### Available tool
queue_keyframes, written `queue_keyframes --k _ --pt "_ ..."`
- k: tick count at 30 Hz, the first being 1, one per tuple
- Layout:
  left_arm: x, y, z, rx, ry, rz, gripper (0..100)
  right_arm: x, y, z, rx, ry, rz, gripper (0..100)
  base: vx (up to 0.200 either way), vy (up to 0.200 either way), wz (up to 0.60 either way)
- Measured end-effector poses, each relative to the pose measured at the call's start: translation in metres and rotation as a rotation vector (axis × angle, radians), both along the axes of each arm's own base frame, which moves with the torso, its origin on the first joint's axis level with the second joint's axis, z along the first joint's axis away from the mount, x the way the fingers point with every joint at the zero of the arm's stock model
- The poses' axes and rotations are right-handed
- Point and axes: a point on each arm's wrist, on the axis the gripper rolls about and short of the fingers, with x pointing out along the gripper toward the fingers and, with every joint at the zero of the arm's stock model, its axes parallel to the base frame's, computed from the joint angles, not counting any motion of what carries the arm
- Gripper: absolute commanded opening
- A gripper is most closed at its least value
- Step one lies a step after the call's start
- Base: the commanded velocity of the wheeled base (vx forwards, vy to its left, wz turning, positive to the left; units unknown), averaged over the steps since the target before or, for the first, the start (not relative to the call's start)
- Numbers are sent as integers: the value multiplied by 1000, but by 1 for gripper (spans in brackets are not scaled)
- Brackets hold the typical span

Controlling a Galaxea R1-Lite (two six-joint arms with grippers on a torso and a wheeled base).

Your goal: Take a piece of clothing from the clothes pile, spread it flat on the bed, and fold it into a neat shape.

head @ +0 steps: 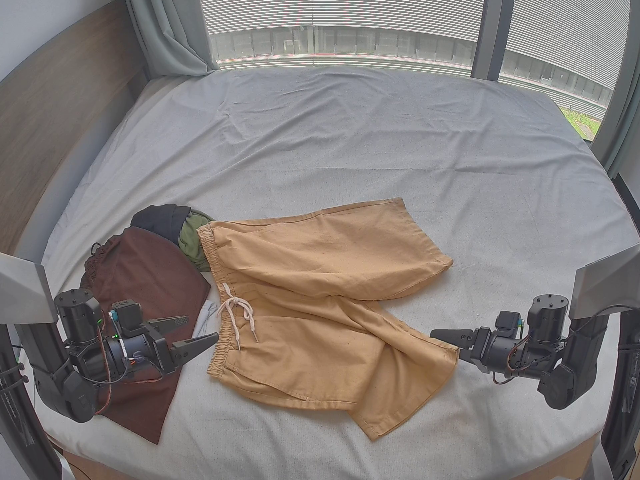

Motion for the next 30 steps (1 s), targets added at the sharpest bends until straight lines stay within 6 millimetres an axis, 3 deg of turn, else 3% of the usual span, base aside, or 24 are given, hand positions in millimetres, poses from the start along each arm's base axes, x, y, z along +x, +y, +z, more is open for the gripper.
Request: queue_keyframes --k 4,5,19,30 --pt "0 0 0 0 2 -1 100 -2 0 -1 -5 8 1 100 0 0 0" --pt "0 0 0 0 2 -1 100 -3 -1 -1 -6 11 1 0 0 0 0" --pt "0 0 0 1 1 -2 100 -6 -10 -10 -61 3 -4 0 0 0 0" --pt "0 -1 0 0 0 -2 100 23 -13 -8 -85 -90 -94 0 0 0 0"
